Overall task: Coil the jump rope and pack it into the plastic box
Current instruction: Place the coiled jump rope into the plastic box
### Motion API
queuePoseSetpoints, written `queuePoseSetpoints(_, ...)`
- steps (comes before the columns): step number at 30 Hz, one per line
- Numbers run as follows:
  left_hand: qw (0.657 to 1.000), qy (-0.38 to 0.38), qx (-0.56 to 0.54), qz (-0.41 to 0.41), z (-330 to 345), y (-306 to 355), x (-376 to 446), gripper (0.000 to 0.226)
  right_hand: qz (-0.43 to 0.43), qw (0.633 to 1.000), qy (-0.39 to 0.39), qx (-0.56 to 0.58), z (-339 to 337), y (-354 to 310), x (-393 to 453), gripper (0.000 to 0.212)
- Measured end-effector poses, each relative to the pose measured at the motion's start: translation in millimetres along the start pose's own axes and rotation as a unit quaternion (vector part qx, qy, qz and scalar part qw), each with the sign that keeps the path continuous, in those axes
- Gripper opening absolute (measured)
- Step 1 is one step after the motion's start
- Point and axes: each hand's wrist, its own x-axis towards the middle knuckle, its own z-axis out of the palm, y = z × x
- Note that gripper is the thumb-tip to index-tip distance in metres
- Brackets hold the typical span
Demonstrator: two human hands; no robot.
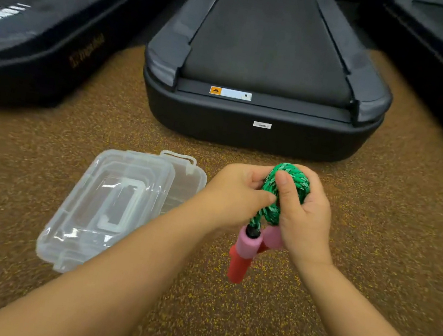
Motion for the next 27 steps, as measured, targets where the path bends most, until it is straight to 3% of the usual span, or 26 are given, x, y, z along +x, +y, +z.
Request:
queuePoseSetpoints(7,0.988,0.053,-0.144,-0.013,-25.0,-14.0,-18.8,0.044,0.025,0.999,-0.034,-0.005,37.8,-13.5,-5.2,0.014)
queuePoseSetpoints(13,0.978,0.116,-0.174,-0.011,-46.1,-22.6,-20.9,0.041,0.034,0.999,-0.017,-0.008,72.6,-17.0,-4.0,0.018)
queuePoseSetpoints(21,0.962,0.101,-0.255,0.007,-95.3,-40.4,-31.5,0.036,-0.028,0.996,-0.072,-0.034,97.4,-26.3,-23.2,0.016)
queuePoseSetpoints(24,0.963,0.136,-0.234,0.01,-113.0,-53.4,-28.4,0.036,-0.036,0.994,-0.095,-0.027,105.4,-29.8,-26.3,0.02)
queuePoseSetpoints(27,0.974,0.207,-0.091,-0.014,-133.4,-82.8,-24.8,0.038,-0.038,0.992,-0.115,-0.033,110.2,-32.3,-25.9,0.017)
